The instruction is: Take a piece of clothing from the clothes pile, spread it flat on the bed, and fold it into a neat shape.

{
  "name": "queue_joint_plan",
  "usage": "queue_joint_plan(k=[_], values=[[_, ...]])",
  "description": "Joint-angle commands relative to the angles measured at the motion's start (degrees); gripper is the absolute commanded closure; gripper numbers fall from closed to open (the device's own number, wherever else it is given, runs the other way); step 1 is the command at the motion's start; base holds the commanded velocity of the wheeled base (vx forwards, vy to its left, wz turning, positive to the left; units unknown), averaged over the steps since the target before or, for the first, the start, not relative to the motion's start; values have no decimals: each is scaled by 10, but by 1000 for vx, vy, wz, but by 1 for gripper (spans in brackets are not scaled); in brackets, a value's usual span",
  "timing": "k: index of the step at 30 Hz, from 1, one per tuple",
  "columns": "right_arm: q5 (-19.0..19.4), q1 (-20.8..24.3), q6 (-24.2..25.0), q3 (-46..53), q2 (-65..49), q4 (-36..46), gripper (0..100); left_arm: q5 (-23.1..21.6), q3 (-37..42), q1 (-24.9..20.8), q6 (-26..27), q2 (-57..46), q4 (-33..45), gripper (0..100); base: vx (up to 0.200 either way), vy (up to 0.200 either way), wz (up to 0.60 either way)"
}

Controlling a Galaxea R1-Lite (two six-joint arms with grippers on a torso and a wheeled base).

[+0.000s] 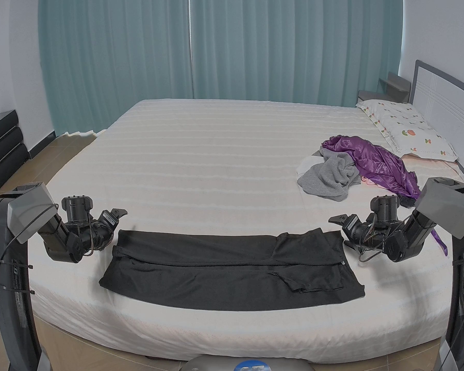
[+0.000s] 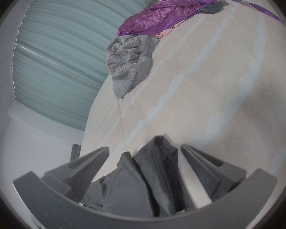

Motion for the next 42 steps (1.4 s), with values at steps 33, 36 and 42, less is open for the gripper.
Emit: queue_joint_plan(k=[33, 36, 42], values=[[-20, 7, -11, 49, -29, -116, 0, 5, 30, 2, -4, -24, 0, 0, 0, 0, 0], [27, 14, -20, 82, -49, -135, 0, 5, 36, 2, -4, -29, 0, 0, 0, 0, 0], [51, 24, -60, 106, -40, -158, 0, 5, 38, 3, -5, -32, 0, 0, 0, 0, 0]])
